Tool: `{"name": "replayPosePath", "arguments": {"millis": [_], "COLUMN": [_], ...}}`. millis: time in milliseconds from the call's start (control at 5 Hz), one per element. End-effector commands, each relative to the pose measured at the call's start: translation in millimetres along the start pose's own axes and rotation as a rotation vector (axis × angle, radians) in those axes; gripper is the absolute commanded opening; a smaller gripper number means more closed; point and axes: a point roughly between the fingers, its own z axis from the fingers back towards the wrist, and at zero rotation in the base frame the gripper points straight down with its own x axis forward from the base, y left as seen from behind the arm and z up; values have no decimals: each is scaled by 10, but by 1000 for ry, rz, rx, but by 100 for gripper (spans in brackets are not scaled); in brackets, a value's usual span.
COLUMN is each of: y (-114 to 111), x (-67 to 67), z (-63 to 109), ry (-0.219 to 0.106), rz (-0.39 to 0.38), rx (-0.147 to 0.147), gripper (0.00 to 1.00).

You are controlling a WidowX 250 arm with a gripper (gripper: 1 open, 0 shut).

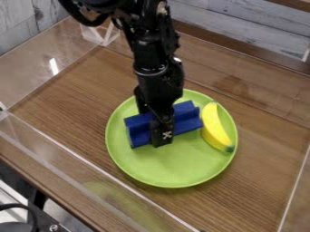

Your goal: Put the blue object in the green plate

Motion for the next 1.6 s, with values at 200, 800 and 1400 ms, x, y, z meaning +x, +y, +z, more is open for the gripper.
{"name": "replayPosePath", "arguments": {"millis": [200, 800, 1400], "y": [-33, -102, -167], "x": [50, 57, 72], "z": [20, -24, -50], "ry": [-20, -19, -22], "rz": [-1, 8, 20], "rx": [8, 0, -7], "gripper": [0, 0, 0]}}
